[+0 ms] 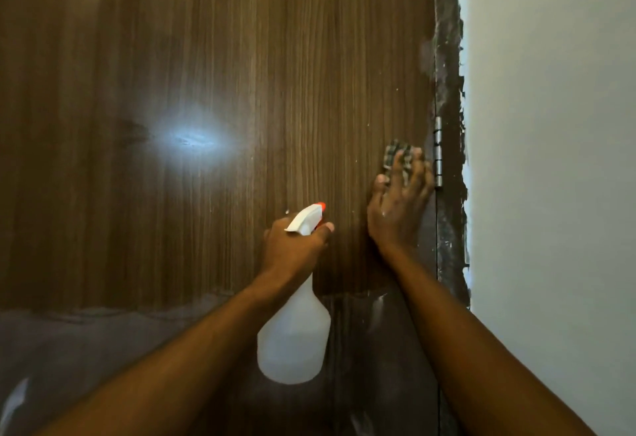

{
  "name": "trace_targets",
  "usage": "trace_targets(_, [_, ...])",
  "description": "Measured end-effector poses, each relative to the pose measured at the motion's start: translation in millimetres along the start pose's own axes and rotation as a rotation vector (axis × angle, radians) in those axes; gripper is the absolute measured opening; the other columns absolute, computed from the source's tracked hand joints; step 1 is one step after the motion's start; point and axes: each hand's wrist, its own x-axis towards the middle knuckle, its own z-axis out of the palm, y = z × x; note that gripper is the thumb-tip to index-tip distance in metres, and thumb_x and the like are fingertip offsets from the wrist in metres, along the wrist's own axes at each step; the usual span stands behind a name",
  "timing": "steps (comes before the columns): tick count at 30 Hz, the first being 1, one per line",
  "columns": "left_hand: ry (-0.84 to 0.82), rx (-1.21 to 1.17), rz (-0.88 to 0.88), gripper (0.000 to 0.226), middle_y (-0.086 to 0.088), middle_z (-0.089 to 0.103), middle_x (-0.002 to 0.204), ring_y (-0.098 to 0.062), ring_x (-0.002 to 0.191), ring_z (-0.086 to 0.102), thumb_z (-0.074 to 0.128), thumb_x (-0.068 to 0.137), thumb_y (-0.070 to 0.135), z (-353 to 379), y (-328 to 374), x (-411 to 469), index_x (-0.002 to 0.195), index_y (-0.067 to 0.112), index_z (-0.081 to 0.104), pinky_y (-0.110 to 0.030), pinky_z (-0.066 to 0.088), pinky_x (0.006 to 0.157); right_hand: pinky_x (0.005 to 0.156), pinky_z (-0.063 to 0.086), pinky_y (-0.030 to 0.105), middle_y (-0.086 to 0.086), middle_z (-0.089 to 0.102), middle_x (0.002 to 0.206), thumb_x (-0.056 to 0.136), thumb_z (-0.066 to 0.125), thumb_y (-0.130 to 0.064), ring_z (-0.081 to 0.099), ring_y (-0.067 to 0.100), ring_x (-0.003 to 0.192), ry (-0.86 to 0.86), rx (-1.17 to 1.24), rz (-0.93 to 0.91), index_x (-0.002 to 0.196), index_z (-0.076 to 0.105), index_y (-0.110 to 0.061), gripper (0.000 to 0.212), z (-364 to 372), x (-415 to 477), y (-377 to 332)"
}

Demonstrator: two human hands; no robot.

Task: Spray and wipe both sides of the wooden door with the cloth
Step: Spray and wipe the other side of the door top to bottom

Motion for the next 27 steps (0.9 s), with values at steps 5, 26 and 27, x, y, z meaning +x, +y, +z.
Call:
trace_targets(5, [-0.011,-0.016,0.015,0.053,-0.013,0.066,0.103,-0.026,0.088,0.066,0.070,0.080,0.034,20,-10,-5,0.123,0.008,0.054,-0.027,0.052,0.063,0.122,0.020,0.052,0.012,0.028,0.162,0.101,0.040,-0.032,0.018,0.029,0.153,-0.123,0.012,-0.510,0.153,0.037,-0.011,0.056,-3,-54,59])
trace_targets(26, [-0.046,0.219,-0.372,0.061,-0.004,0.054,0.128,-0.020,0.117,0.051,0.070,0.081,0.035,61,-77,-119,0.133,0.015,0.044,-0.028,0.041,0.097,0.122,0.022,0.053,0.006,0.010,0.167,0.101,0.033,-0.037,0.009,0.022,0.154,-0.095,0.073,0.279,0.159,0.012,-0.019,0.065,-42,-184,129])
trace_targets(27, [-0.044,0.238,-0.376,0.063,-0.005,0.053,0.130,-0.021,0.119,0.051,0.070,0.081,0.037,60,-80,-120,0.133,0.015,0.043,-0.030,0.040,0.099,0.122,0.019,0.052,0.010,0.010,0.167,0.101,0.034,-0.035,0.009,0.028,0.154,-0.052,0.116,0.323,0.158,0.013,-0.017,0.064,-36,-177,113])
